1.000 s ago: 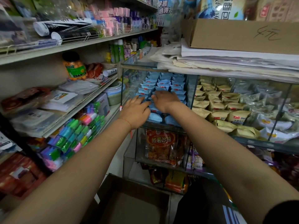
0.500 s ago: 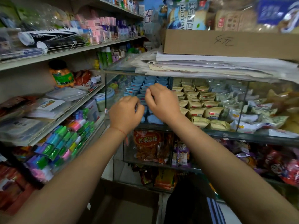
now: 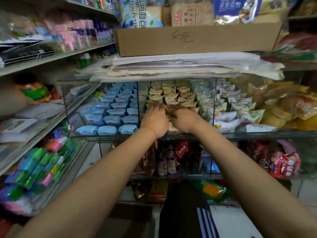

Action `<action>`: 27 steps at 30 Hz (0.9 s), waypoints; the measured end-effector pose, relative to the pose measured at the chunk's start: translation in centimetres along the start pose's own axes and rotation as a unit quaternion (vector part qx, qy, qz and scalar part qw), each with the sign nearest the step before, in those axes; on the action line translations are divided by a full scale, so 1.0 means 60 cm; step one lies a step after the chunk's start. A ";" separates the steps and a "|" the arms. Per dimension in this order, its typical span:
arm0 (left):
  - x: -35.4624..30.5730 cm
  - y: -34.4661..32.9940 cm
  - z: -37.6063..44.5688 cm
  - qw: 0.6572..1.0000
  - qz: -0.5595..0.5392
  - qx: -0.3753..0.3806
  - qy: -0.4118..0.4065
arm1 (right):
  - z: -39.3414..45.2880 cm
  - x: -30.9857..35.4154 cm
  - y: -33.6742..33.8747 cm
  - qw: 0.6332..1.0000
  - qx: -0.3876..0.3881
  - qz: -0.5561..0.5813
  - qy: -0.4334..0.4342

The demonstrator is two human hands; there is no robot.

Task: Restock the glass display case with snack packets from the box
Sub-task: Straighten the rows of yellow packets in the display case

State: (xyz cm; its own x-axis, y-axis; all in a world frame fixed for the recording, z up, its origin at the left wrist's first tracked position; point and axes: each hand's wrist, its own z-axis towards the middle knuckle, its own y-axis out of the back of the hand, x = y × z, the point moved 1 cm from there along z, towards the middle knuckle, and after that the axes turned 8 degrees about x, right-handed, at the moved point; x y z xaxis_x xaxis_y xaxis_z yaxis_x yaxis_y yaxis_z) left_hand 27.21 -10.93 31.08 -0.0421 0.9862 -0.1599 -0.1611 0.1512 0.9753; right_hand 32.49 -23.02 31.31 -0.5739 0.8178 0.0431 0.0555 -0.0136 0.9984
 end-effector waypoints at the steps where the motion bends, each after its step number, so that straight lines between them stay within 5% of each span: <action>1: 0.003 -0.006 0.012 0.999 0.011 0.026 0.017 | 0.002 -0.003 0.008 1.000 0.006 0.002 0.001; 4: 0.010 -0.016 0.021 0.996 0.047 0.069 0.027 | 0.005 -0.016 0.028 0.998 -0.031 0.055 -0.006; 7: 0.005 -0.021 0.023 0.998 0.048 0.029 0.016 | 0.039 -0.035 0.033 0.992 -0.088 0.094 -0.010; 11: 0.000 -0.023 0.017 0.999 0.036 -0.002 0.027 | 0.076 -0.027 0.018 0.996 -0.023 0.084 -0.027; 21: 0.011 -0.030 0.020 0.998 -0.020 0.064 0.008 | 0.101 -0.035 0.028 0.994 -0.076 0.082 -0.016; 27: 0.008 -0.029 0.017 0.999 -0.028 0.031 0.001 | 0.101 -0.010 0.025 0.999 -0.020 0.032 -0.009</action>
State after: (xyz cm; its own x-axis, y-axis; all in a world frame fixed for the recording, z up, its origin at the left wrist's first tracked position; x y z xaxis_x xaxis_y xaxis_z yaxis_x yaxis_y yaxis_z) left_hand 28.49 -10.64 29.45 -0.0366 0.9759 -0.2153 -0.1014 0.2107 0.9723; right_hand 37.85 -20.03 32.56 -0.5559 0.8244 0.1064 0.0579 -0.0894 0.9943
